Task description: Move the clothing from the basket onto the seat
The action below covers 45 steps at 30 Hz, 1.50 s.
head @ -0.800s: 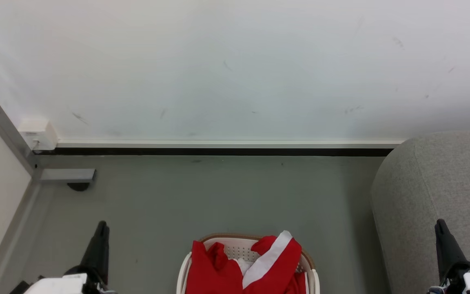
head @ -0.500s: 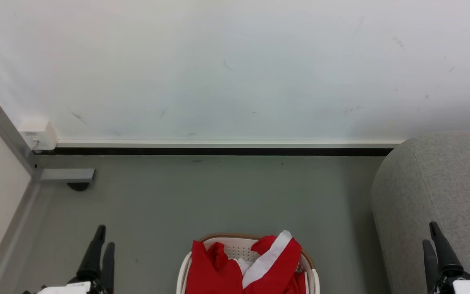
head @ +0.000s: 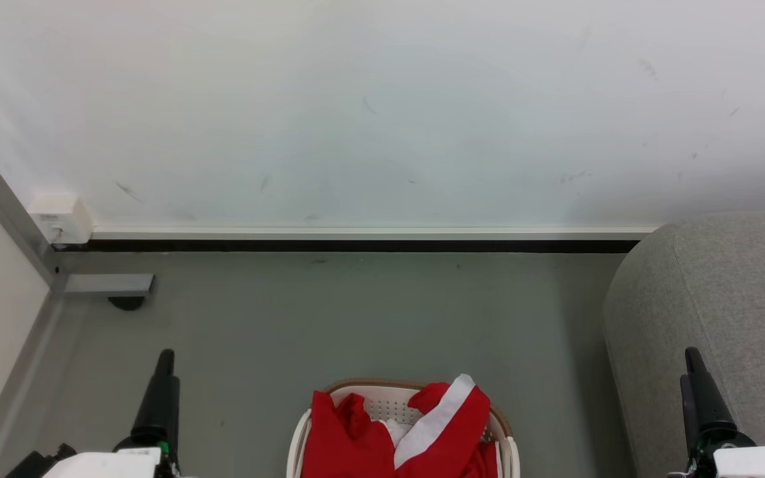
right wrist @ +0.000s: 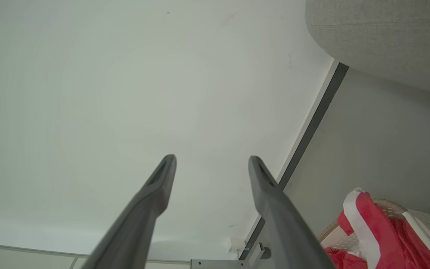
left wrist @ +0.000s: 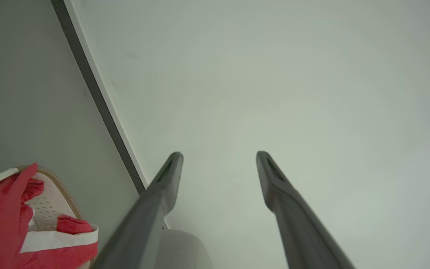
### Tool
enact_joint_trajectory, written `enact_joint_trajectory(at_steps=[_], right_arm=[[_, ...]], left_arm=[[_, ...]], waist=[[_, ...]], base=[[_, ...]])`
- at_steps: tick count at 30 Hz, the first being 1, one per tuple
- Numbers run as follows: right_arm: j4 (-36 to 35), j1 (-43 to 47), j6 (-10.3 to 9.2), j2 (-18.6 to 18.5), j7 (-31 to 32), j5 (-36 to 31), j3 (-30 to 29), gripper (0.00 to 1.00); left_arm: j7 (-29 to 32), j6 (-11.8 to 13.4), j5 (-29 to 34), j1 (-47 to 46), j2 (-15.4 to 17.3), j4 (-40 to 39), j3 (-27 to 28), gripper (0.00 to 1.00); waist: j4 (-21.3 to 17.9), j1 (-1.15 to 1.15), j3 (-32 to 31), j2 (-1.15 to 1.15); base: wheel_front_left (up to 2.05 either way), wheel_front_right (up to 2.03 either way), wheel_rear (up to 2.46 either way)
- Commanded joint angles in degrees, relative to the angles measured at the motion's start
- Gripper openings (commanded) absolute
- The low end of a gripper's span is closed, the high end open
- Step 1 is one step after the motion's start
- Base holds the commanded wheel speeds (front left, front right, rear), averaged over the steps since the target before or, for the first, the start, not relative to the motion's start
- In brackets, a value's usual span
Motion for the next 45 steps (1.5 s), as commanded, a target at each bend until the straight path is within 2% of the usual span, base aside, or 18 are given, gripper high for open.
enact_joint_trajectory(at_steps=[1,14,29,37,45], right_arm=[[-1.39,-1.13,-0.02,-0.55,-0.6,-1.95,0.56,1.0],[-2.89,-0.71,-0.03,-0.66,-3.54,-14.78,3.28,1.0],[-0.83,-1.1,-0.05,-0.77,-6.47,-36.02,5.47,1.0],[0.94,-1.2,-0.05,-0.82,-7.9,-45.83,6.79,1.0],[1.53,-1.4,-0.06,-0.86,-9.13,-51.44,7.47,1.0]], left_arm=[[-0.83,0.0,2.25,-0.91,0.71,-1.55,-0.07,1.0],[-3.74,0.01,19.07,-0.03,1.32,-4.22,-0.83,1.0],[-6.67,0.02,39.7,0.84,1.42,-4.03,-1.3,1.0],[-8.12,0.58,47.41,1.13,1.6,-3.2,-2.5,1.0],[-9.33,1.07,52.88,1.49,2.0,-3.53,-3.11,1.0]], waist=[[-0.02,0.0,0.0,0.0],[-0.39,0.0,0.0,0.0],[-1.07,0.0,0.1,0.0],[-1.2,0.0,-0.08,0.0],[-1.42,0.0,-0.22,0.0]], base=[[0.0,0.0,0.0],[0.0,0.0,0.0],[0.0,0.0,0.0],[0.0,0.0,0.0],[0.0,0.0,0.0]])
